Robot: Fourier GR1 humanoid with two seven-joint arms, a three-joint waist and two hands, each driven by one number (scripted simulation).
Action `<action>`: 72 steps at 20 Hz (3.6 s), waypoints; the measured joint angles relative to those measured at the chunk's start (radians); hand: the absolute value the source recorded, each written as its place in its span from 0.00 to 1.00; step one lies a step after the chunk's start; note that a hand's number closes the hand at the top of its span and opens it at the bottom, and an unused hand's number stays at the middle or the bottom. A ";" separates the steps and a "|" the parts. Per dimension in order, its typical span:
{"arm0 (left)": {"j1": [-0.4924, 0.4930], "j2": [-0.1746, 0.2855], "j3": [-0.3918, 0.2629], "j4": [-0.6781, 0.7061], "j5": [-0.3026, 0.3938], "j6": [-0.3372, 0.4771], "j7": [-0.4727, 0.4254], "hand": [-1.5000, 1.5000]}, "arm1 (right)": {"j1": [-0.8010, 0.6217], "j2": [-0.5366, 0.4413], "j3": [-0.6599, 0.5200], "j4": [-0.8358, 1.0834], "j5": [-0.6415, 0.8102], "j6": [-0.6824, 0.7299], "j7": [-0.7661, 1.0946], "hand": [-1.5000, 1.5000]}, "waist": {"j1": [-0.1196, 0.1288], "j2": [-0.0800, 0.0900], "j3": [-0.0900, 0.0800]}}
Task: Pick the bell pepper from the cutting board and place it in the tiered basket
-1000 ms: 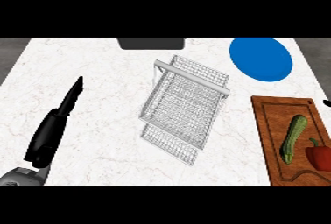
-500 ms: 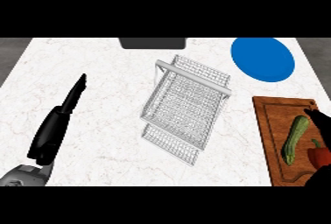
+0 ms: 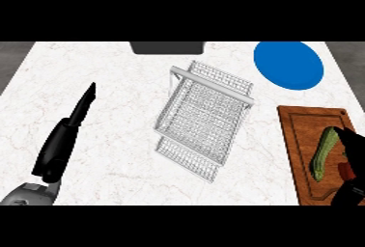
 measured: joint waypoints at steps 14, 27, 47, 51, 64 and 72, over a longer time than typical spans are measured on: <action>0.014 -0.055 0.056 -0.007 -0.055 -0.059 0.003 0.50 | 0.109 0.021 -0.121 0.022 0.125 0.037 -0.074 0.00 | -0.006 -0.001 0.000; 0.042 -0.100 0.140 -0.024 -0.096 -0.148 -0.014 0.50 | 0.138 0.127 -0.259 0.169 0.269 0.019 -0.269 0.00 | -0.004 -0.001 0.000; 0.055 -0.190 0.208 -0.017 -0.175 -0.223 -0.045 0.50 | 0.044 0.288 -0.363 0.485 0.444 -0.060 -0.511 1.00 | -0.001 -0.001 -0.001; 0.034 -0.188 0.226 -0.003 -0.171 -0.242 -0.042 0.50 | 0.033 0.305 -0.373 0.525 0.447 -0.113 -0.600 1.00 | -0.003 -0.002 -0.006; 0.029 -0.216 0.238 0.009 -0.199 -0.244 -0.054 0.50 | 0.057 0.302 -0.389 0.361 0.526 -0.223 -0.688 1.00 | -0.009 -0.003 -0.003; 0.048 -0.228 0.240 -0.020 -0.218 -0.239 -0.034 0.50 | 0.339 0.321 -0.522 0.005 0.417 -0.219 -0.698 1.00 | -0.022 -0.005 -0.001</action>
